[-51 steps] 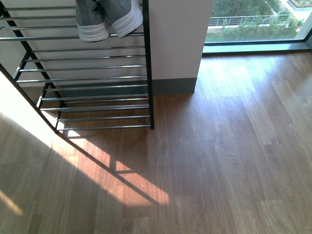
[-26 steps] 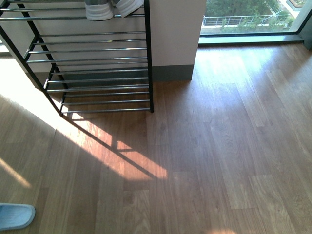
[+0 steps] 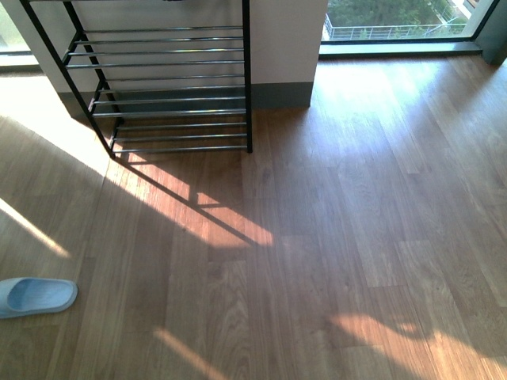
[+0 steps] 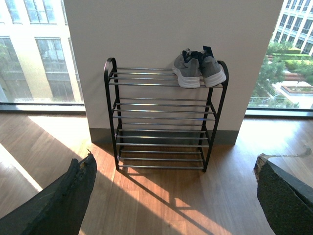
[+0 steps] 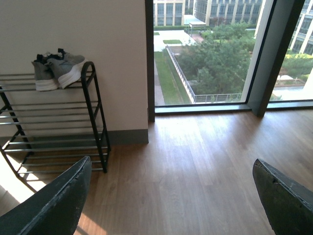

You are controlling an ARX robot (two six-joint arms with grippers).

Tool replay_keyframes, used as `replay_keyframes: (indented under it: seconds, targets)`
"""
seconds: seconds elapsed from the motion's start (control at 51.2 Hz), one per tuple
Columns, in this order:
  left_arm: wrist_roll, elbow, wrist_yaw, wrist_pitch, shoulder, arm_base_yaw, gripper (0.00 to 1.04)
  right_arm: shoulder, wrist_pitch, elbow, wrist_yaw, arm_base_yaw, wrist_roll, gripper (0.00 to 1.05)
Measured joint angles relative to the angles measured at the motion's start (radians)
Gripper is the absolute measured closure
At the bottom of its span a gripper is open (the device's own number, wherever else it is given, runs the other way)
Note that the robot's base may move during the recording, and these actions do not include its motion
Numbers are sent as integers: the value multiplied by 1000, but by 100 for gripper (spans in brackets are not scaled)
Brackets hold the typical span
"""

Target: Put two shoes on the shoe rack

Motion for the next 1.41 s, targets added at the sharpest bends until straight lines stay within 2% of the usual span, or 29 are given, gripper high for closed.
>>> replay_keyframes:
  seconds: [1.406]
  targets:
    - [0,0,-3,0,0,0,9,0,0,0,-3,0,0,9]
